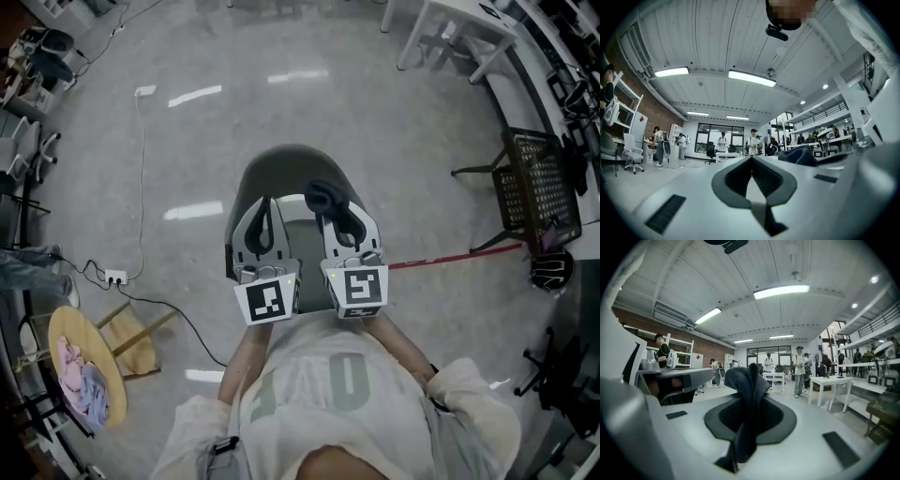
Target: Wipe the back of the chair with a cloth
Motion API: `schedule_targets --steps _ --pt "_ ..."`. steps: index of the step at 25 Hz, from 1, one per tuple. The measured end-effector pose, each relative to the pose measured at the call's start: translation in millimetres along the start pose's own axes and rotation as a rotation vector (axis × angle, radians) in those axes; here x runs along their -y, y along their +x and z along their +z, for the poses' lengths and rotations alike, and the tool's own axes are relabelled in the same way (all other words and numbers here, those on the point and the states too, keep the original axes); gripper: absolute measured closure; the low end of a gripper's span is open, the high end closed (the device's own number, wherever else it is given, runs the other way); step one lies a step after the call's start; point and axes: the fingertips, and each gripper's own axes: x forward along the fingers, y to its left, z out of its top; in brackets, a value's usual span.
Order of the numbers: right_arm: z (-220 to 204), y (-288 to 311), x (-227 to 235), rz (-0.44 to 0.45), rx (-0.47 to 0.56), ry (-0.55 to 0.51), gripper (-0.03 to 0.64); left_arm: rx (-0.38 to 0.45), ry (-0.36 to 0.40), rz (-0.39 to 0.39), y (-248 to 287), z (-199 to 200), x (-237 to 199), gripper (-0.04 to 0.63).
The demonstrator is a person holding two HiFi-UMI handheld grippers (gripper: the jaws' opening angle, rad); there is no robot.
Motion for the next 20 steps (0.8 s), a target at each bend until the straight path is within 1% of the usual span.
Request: schedule_targets --steps 3,6,11,16,20 --pt "4 -1 3 -0.006 0.002 -0.010 0.558 0.036 -0.002 -0.012 4 15 7 0.580" --pt "10 -1 0 0.006 0.014 -0.007 0.558 0.048 -0.006 -0.015 6 22 8 0.580" --pt "0 -5 5 -0.006 0.016 -0.019 0.558 0.042 -0.010 -0.003 0 19 10 0.580" --pt "3 -11 4 -0.004 0.021 -0.033 0.558 0.028 -0.012 0.016 -7 17 7 0.580" --pt "-3 -20 9 -0.017 0.006 -0.030 0.558 0.023 -0.007 0.026 -15 17 9 0.580"
